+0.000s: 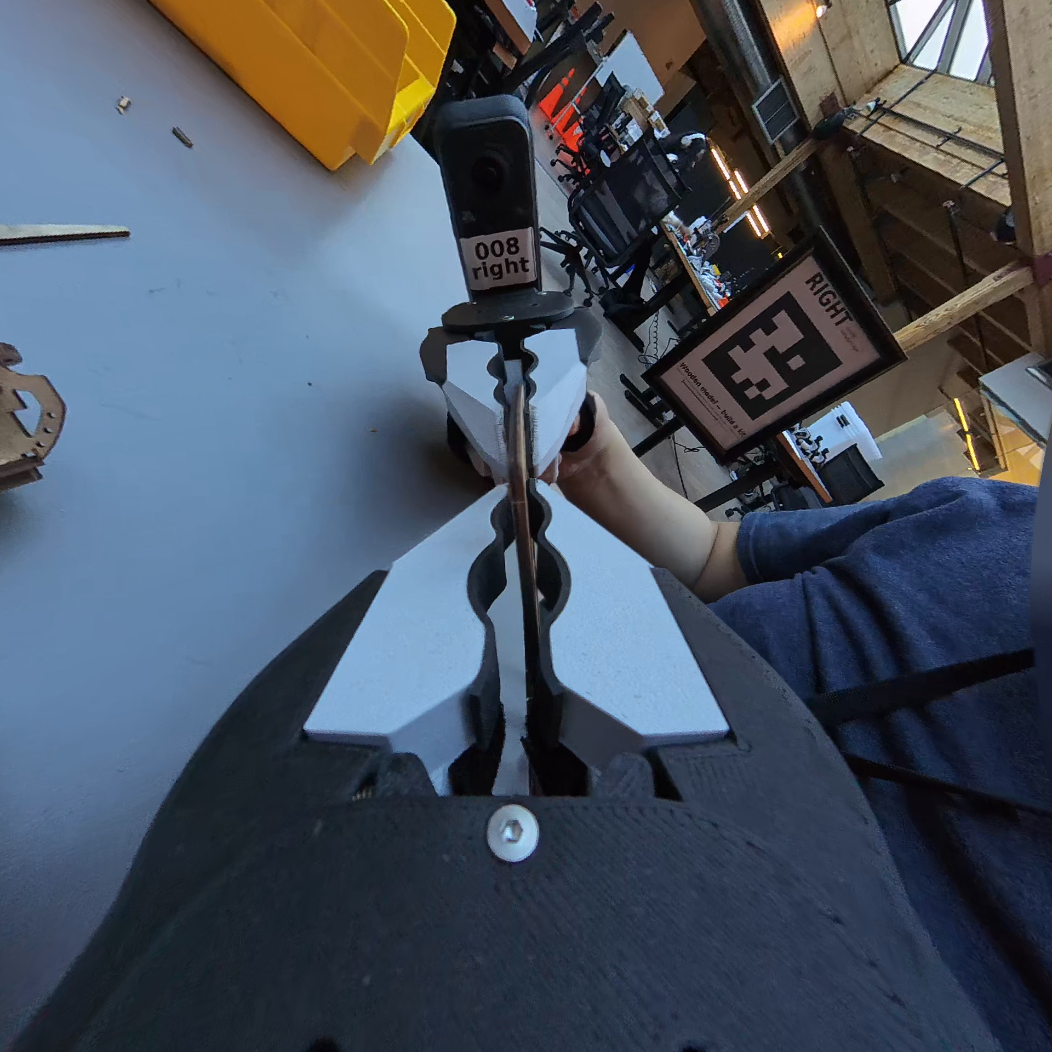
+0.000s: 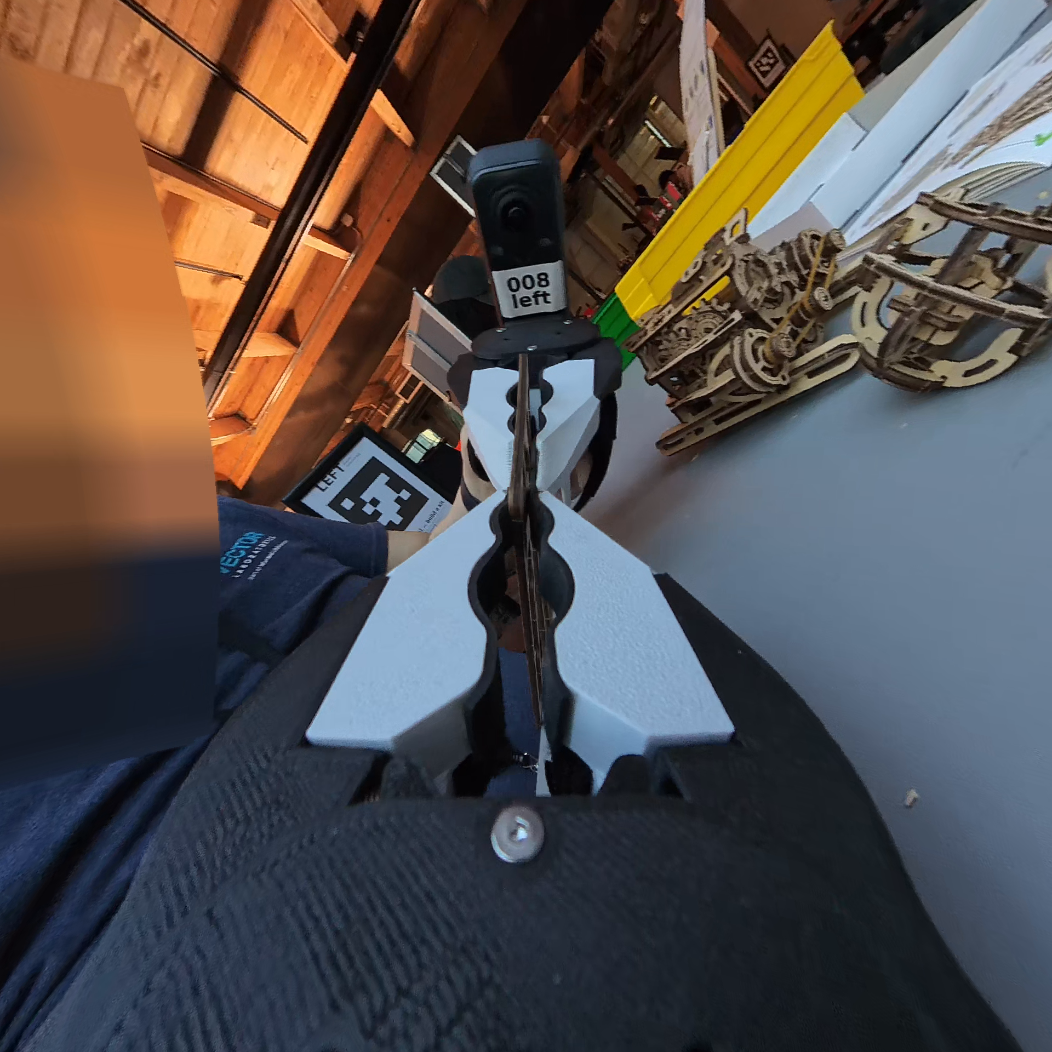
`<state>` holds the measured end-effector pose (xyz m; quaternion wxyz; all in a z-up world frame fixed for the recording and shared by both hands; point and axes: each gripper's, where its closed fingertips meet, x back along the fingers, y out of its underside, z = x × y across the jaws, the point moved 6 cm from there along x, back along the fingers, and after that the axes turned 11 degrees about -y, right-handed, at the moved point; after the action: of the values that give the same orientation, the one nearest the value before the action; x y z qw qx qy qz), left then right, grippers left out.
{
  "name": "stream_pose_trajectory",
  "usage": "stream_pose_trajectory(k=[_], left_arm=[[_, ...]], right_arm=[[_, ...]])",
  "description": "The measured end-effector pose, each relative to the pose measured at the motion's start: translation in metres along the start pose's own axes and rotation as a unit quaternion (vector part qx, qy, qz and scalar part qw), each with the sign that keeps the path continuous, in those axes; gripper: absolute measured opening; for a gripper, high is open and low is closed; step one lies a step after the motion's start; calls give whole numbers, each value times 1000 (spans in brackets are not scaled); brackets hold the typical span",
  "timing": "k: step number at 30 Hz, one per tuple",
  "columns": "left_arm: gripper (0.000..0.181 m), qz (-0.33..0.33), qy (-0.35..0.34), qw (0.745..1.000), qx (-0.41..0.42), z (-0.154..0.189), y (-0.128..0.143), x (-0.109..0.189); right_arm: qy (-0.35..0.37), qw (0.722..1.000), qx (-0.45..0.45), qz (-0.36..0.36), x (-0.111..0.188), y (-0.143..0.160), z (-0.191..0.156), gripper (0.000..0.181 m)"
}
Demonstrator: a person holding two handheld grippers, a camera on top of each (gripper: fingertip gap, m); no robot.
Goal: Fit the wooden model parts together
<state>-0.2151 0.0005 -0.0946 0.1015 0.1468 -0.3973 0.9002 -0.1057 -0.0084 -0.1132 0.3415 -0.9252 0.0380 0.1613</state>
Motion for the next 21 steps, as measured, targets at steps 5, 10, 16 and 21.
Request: stream_pose_trajectory(k=[5,10,16,21], left_arm=[[1,5,16,1000,-1,3,-3,-1],[1,10,31,999,-21,9,-6,-2],[2,12,35,999,-28,11,-8,-4],[2,13,31,999,-33,12,-9,-5]], right_arm=[[-7,1000,20,5,1,-1,-5,0],[-34,999,11,14,2,-1,-10,1],[-47,999,0,18,4,-3,-11,1],[-50,998,-2,22,5,-4,-12,1]])
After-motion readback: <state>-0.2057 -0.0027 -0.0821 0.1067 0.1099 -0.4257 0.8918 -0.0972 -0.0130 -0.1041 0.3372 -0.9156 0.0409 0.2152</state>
